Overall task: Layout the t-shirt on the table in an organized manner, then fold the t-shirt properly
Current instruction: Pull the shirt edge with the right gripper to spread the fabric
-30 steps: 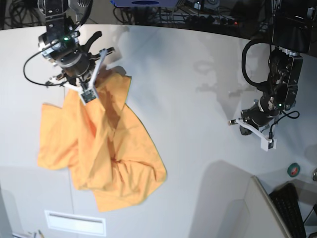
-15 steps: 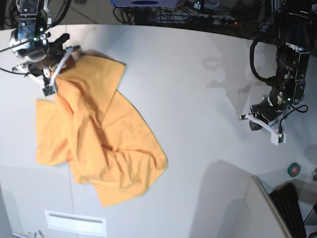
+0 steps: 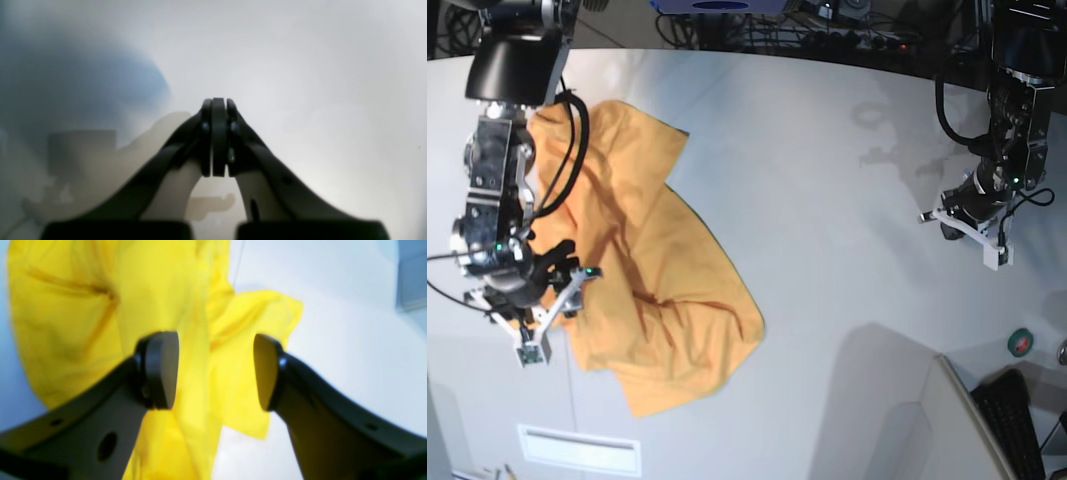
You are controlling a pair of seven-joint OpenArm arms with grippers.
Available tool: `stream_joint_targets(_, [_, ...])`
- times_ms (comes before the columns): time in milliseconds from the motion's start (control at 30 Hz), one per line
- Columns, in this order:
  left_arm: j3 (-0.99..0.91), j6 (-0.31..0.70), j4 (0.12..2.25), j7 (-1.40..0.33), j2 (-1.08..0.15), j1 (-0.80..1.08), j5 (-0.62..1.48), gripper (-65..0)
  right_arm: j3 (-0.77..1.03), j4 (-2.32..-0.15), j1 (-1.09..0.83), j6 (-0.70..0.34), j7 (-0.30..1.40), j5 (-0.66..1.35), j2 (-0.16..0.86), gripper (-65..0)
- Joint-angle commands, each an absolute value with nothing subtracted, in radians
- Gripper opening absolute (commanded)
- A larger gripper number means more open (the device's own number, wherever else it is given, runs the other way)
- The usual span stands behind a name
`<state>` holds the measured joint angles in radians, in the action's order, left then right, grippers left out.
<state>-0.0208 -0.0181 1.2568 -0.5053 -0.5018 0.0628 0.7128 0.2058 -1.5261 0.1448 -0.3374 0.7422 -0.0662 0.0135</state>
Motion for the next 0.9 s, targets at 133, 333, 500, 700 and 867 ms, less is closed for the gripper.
stream_joint_targets(133, [-0.028, -0.013, 1.271, -0.489, -0.519, 0.061, 0.717, -65.0, 0.205, -1.282, 0.34, -0.34, 0.705, 0.13, 0.056, -30.3])
stream_joint_targets(333, [-0.028, -0.013, 1.271, -0.489, -0.519, 0.068, 0.717, -65.0, 0.202, -0.986, 0.449, -0.332, 0.585, 0.168, 0.084, -30.5])
stream_joint_targets(500, [-0.028, -0.013, 1.271, -0.489, -0.519, 0.07, 0.717, -65.0, 0.196, -0.96, 0.441, -0.338, 0.581, 0.168, 0.079, -30.8])
stream_joint_targets(700, [-0.028, -0.013, 1.271, -0.489, -0.519, 0.065, 0.717, -65.0, 0.196, -0.993, 0.403, -0.338, 0.579, 0.171, 0.054, -51.2])
stream_joint_targets(867, [-0.028, -0.013, 1.27, -0.489, -0.519, 0.065, 0.717, -65.0, 0.197, -1.066, 0.378, -0.34, 0.618, 0.173, 0.027, -65.0])
